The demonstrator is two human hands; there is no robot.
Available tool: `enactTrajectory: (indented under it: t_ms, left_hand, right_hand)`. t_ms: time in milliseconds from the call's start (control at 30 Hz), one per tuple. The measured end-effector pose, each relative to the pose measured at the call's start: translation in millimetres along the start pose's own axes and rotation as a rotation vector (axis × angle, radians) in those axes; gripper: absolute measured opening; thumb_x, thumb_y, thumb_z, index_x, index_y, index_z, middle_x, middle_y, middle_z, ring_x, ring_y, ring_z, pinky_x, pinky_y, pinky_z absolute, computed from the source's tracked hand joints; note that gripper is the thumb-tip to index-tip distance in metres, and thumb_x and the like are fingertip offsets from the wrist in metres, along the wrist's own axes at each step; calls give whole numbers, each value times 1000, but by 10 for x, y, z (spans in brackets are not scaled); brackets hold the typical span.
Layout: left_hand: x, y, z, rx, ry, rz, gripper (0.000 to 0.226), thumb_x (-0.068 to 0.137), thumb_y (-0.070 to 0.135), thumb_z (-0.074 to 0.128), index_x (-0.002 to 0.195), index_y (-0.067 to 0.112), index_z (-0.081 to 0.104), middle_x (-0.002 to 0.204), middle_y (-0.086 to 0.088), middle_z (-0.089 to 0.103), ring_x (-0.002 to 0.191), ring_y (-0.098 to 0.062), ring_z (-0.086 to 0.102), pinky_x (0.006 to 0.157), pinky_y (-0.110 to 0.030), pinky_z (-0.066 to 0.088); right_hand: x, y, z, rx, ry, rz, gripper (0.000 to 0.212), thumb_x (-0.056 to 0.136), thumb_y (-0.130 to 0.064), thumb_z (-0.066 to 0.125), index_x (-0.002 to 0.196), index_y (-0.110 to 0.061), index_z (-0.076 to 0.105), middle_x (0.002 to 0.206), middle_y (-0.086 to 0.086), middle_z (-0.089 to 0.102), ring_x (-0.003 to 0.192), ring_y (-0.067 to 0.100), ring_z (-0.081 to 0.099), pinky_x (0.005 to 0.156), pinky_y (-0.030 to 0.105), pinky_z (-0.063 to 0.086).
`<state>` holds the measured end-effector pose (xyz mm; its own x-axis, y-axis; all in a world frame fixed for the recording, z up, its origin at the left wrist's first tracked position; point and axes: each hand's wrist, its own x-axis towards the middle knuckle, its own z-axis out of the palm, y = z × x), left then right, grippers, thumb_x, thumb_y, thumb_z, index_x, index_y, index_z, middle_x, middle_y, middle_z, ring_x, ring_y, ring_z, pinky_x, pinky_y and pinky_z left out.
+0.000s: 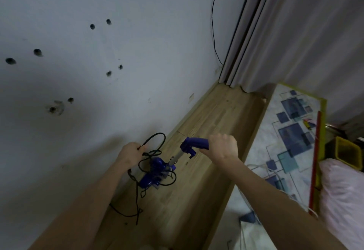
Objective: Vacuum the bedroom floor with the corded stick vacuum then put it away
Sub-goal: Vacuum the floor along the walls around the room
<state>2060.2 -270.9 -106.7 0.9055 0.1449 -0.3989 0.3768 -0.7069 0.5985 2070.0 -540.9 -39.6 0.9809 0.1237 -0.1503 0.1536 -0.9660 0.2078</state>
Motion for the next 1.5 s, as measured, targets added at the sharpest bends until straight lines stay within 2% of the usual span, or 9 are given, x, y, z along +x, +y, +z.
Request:
enactTrajectory:
  t_ms: [267, 467, 733, 867, 1000, 1167, 1267, 1333, 1500]
  left_hand:
    - [-59, -62, 47, 26, -11, -30, 46, 102, 31, 44, 59, 14, 45, 54, -1, 43, 46, -13, 38, 48, -26, 30]
    - [-19, -86, 54, 71, -50, -8, 50, 102, 32, 45, 55, 13, 44, 54, -2, 43, 50, -15, 39, 51, -28, 30]
    - [94, -32, 52, 59, -66, 28, 49, 101, 33, 46, 56, 13, 46, 55, -1, 44, 50, -15, 40, 50, -27, 31]
    - [149, 50, 32, 75, -78, 57, 50, 101, 33, 45, 55, 14, 46, 54, -1, 46, 50, -14, 42, 50, -27, 31]
    - [185, 122, 65, 62, -93, 84, 49, 101, 33, 47, 56, 13, 48, 55, -3, 49, 50, -16, 44, 50, -26, 33]
    - [204, 170, 150, 36, -119, 95, 48, 101, 30, 46, 57, 12, 48, 55, -4, 49, 51, -16, 44, 53, -26, 35]
    - [177, 204, 195, 48, -127, 84, 48, 101, 31, 46, 57, 12, 48, 55, -3, 49, 51, -16, 44, 53, -26, 36]
    - [155, 222, 210, 75, -124, 77, 48, 101, 32, 44, 58, 14, 48, 56, -2, 49, 51, -14, 44, 50, -26, 35]
    - [124, 224, 204, 126, -116, 71, 47, 102, 33, 42, 58, 16, 45, 56, 0, 46, 50, -11, 42, 49, -24, 32]
  right_hand:
    - [62, -102, -73, -24, -32, -106, 37, 95, -51, 49, 103, -15, 57, 65, -3, 45, 67, 12, 56, 67, 25, 48]
    - [-115, -119, 26, -13, -57, -51, 31, 95, -44, 53, 103, -15, 57, 69, -3, 47, 65, 11, 53, 62, 24, 43]
    - [-56, 176, -128, -90, -38, 38, 36, 93, -52, 52, 87, -17, 50, 65, -4, 49, 52, 8, 44, 52, 23, 34]
    - [-69, 318, -107, -50, -45, 109, 36, 91, -53, 55, 96, -17, 57, 68, -4, 52, 59, 10, 51, 57, 24, 40]
    - [-143, 278, -53, 3, -40, 162, 33, 92, -51, 55, 91, -18, 55, 67, -4, 51, 63, 10, 54, 61, 24, 44]
    - [-132, -11, -10, 57, -17, 94, 29, 96, -43, 52, 86, -16, 51, 64, -3, 46, 64, 11, 52, 65, 25, 46]
    - [-73, -71, 4, 83, -27, 69, 30, 96, -46, 50, 93, -16, 55, 63, -3, 41, 66, 13, 52, 66, 26, 46]
    - [-8, -72, 5, 63, -23, 52, 36, 95, -50, 49, 100, -15, 57, 63, -3, 41, 67, 13, 52, 67, 26, 47]
    - [202, 158, -46, 17, -52, -4, 38, 93, -52, 52, 101, -15, 58, 65, -4, 46, 64, 11, 53, 66, 24, 47]
